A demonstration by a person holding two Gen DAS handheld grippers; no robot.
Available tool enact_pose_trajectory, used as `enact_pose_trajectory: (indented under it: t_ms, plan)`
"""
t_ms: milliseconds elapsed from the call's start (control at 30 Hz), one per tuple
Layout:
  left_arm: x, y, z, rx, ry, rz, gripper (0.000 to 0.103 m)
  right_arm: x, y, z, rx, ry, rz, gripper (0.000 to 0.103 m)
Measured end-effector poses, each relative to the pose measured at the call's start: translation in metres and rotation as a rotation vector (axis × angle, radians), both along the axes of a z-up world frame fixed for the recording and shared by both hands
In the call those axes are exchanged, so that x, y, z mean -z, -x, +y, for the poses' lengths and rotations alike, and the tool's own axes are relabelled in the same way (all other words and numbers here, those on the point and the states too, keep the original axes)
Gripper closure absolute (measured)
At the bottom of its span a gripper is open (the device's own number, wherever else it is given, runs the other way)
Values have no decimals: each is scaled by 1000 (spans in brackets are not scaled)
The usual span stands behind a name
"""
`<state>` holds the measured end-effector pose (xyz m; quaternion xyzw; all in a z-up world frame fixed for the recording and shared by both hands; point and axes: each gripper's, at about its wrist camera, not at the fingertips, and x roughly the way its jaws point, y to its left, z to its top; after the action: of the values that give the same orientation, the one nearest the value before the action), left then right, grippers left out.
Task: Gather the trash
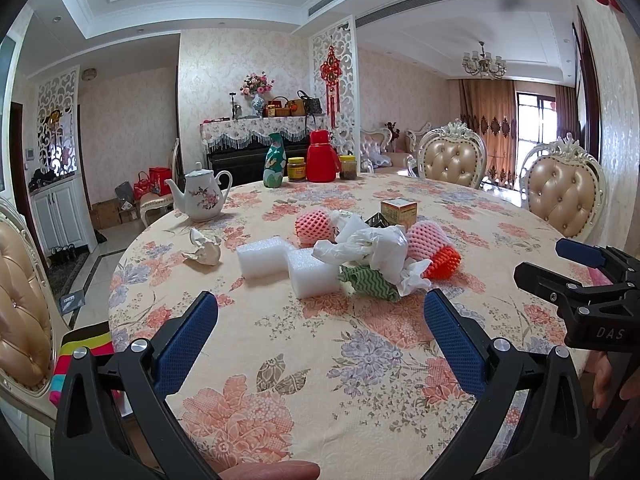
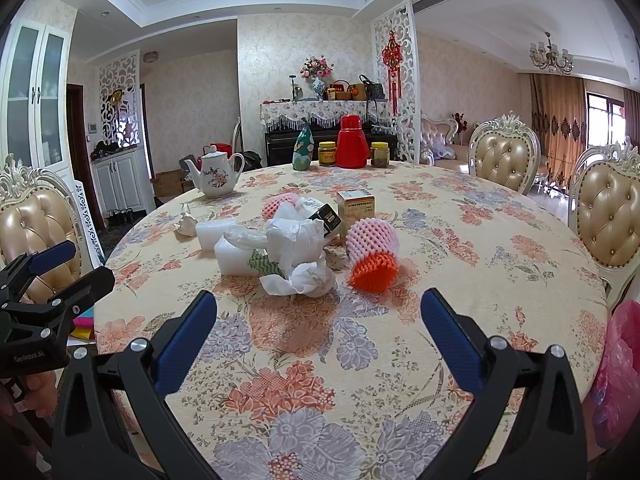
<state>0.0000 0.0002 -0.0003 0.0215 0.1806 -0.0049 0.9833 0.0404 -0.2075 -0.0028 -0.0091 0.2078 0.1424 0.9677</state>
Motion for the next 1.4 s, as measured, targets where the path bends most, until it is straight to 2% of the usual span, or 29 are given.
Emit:
enact_pose_trajectory:
  t_ms: [1400]
  plan:
    - [-1,3,-3,2,3,4,7,-1,1,2,-2,-11,5,4]
